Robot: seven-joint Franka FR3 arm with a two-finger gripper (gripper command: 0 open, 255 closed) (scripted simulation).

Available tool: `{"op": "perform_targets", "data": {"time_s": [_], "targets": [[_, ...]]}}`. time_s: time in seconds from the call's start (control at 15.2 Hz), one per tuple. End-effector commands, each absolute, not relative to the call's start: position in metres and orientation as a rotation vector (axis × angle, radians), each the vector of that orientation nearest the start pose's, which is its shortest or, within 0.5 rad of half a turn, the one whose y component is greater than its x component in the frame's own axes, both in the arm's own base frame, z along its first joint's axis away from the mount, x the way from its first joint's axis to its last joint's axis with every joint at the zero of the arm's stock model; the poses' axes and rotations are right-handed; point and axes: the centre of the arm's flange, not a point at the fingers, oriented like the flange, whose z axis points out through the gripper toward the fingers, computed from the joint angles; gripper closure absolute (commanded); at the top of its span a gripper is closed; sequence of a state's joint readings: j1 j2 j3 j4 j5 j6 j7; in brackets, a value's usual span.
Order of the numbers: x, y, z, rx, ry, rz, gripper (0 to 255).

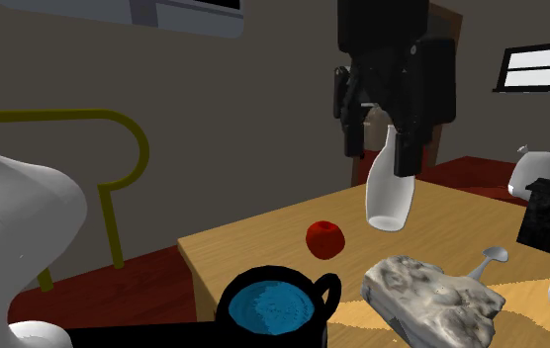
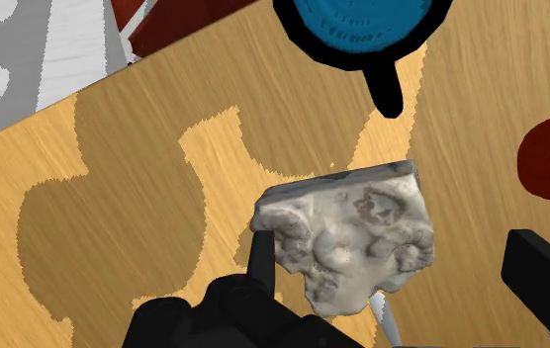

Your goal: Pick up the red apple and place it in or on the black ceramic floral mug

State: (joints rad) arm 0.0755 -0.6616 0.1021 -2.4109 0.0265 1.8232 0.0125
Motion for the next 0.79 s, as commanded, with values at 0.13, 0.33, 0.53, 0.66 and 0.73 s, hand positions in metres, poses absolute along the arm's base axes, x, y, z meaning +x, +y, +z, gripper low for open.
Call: {"op": "perform_targets", "data": {"time_s": [0.13,0.33,0.53,0.66,0.73], "targets": [[0.36,0.106,0.508,-3.129,-0.254,-0.059,0],[0.366,0.132,0.482,-3.104,-0.278,-0.015,0],[0.37,0.159,0.457,-3.078,-0.302,0.028,0],[0.372,0.178,0.44,-3.06,-0.317,0.056,0],[0.373,0.187,0.432,-3.051,-0.325,0.07,0]]}}
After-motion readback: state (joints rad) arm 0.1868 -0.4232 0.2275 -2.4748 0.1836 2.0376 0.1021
